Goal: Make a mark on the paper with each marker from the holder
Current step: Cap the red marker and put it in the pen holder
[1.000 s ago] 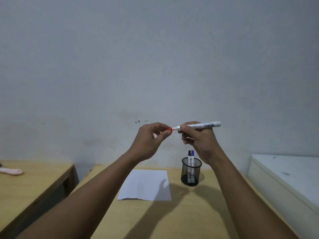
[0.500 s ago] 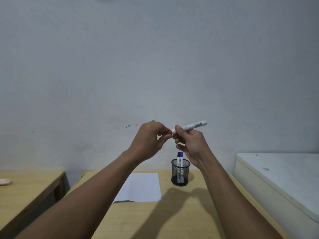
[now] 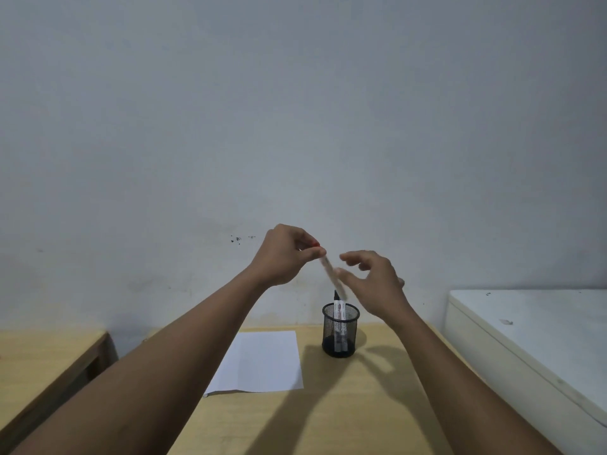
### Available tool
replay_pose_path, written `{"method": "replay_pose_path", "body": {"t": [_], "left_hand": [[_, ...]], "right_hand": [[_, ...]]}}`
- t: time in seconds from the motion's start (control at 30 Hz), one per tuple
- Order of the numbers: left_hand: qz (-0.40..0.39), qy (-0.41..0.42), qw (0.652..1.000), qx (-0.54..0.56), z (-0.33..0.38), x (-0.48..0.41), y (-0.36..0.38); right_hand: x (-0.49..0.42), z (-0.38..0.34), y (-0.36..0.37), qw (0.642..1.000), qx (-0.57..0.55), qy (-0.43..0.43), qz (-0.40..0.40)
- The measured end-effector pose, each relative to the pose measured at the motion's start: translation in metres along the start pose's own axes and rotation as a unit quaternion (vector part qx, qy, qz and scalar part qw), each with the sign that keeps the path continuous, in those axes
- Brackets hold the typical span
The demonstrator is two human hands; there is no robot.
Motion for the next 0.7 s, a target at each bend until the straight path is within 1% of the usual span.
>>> {"method": "replay_pose_path", "body": {"t": [0.07,0.13,0.27,0.33,0.43,0.53,0.7], "left_hand": [[-0.011,-0.008,1.000,0.017,-0.002,-0.009,0.015],[-0.019,-0.016,0.999,0.042,-0.004,-0.016,0.031],[-0.035,-0.031,0.995,0.087,-0.005,-0.032,0.060],[-0.025,-0.038,0.994,0.095,-0.008,-0.040,0.071],[-0.025,-0.059,0.997,0.051,-0.024,-0.048,0.089],[-0.061,-0.098,0.993,0.001,-0.056,-0.050,0.121],[-0.112,-0.165,0.979,-0.029,-0.103,-0.044,0.173]], "right_hand": [[-0.005,0.001,0.003,0.999,0.035,-0.011,-0.028],[-0.012,0.007,0.006,0.998,0.049,-0.014,-0.033],[-0.030,0.027,0.008,0.997,0.067,-0.006,-0.024],[-0.041,0.041,0.006,0.998,0.062,0.003,-0.003],[-0.057,0.064,0.005,0.999,0.039,0.016,0.027],[-0.070,0.089,0.012,0.999,0.027,0.035,0.031],[-0.081,0.131,0.026,0.996,0.052,0.068,0.034]]}}
Point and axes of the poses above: each hand's wrist, its own x-axis away from the middle knuckle, its own y-axis out of the palm, z = x × y, the point moved 8 cm from there along -x, towards the middle knuckle, and after that the axes turned 10 degrees about -x, right-handed, at the moved point
